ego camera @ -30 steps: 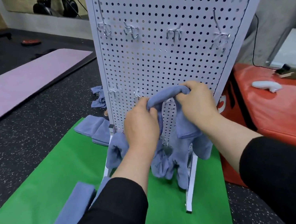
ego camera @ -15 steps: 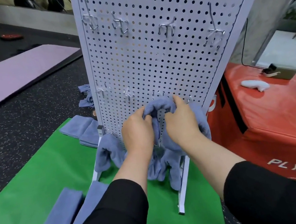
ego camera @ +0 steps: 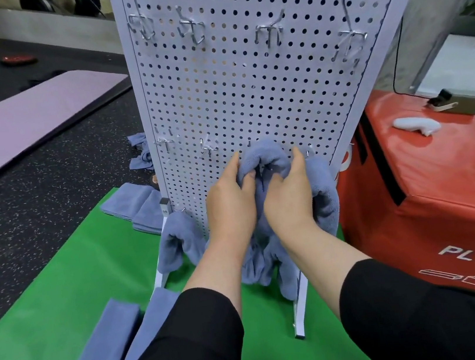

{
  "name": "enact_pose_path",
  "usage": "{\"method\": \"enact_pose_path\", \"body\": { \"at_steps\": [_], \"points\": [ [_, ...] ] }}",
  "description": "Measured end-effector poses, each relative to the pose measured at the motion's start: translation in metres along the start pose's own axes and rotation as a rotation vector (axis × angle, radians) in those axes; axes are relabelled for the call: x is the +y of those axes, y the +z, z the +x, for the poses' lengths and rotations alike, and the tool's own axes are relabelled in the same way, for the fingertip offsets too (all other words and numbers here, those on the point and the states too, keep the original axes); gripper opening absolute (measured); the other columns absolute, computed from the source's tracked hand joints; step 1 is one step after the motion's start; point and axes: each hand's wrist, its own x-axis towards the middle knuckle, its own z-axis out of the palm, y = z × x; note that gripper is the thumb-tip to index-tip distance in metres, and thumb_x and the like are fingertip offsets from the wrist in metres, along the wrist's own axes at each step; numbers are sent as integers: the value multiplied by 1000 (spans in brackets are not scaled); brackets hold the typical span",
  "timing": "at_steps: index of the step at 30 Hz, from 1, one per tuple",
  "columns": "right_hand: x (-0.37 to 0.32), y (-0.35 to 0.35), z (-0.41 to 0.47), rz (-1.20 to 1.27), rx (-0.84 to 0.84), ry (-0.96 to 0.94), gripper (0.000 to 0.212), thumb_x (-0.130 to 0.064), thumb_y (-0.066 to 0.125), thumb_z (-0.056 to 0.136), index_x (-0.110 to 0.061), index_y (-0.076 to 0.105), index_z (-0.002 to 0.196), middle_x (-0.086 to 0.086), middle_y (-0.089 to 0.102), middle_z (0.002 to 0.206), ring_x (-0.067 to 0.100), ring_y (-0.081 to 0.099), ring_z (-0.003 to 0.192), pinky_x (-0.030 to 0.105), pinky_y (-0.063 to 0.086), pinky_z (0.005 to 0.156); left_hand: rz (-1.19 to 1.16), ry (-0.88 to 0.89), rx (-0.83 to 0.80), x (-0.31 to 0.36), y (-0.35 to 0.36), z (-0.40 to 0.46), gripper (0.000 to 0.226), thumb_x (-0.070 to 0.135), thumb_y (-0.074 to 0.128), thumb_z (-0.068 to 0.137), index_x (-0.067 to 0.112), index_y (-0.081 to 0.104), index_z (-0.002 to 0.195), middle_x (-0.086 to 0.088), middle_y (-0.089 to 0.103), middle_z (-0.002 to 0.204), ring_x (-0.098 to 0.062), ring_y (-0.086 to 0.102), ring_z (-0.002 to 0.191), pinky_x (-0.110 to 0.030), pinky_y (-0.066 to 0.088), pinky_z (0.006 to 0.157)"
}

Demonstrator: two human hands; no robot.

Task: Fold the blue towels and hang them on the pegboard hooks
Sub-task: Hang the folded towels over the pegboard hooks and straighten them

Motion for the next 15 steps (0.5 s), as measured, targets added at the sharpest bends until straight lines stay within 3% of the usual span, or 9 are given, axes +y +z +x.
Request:
{"method": "enact_pose_path", "body": {
  "at_steps": [2,5,9,12,15],
  "points": [
    [1,2,2,-46,-33,4,59,-29,41,99,-37,21,153,8,62,115,26,62,101,43,52,91,-8,29,-20,-2,3,4,37,23,52,101,31,62,135,4,72,92,-14,61,80,-25,41,66],
    [8,4,-3,-101,-102,2,61,-14,45,104,-23,17,157,9,59,130,25,62,109,33,49,83,22,29,-99,-12,5,2,37,20,49,100,36,64,129,2,65,73,-16,55,65,-33,47,63],
    [16,11,-17,-101,-105,-5,68,-18,50,102,-25,12,158,15,53,143,30,58,123,45,50,100,-37,7,-144,-26,2,-5,49,21,52,99,44,53,143,3,73,92,-18,66,82,-37,56,77],
    [21,18,-19,-55,-95,18,71,-27,53,97,-27,13,156,14,54,142,30,58,125,47,51,100,-71,0,-185,-34,-1,-4,49,23,53,98,45,52,142,11,73,111,-10,67,99,-32,55,90],
    [24,16,-25,-36,-102,8,71,-28,54,94,-27,17,155,14,52,144,28,56,127,47,50,103,-50,-17,-256,-45,-3,-7,47,31,50,95,46,51,139,11,71,115,-11,66,106,-33,53,92]
  ]
}}
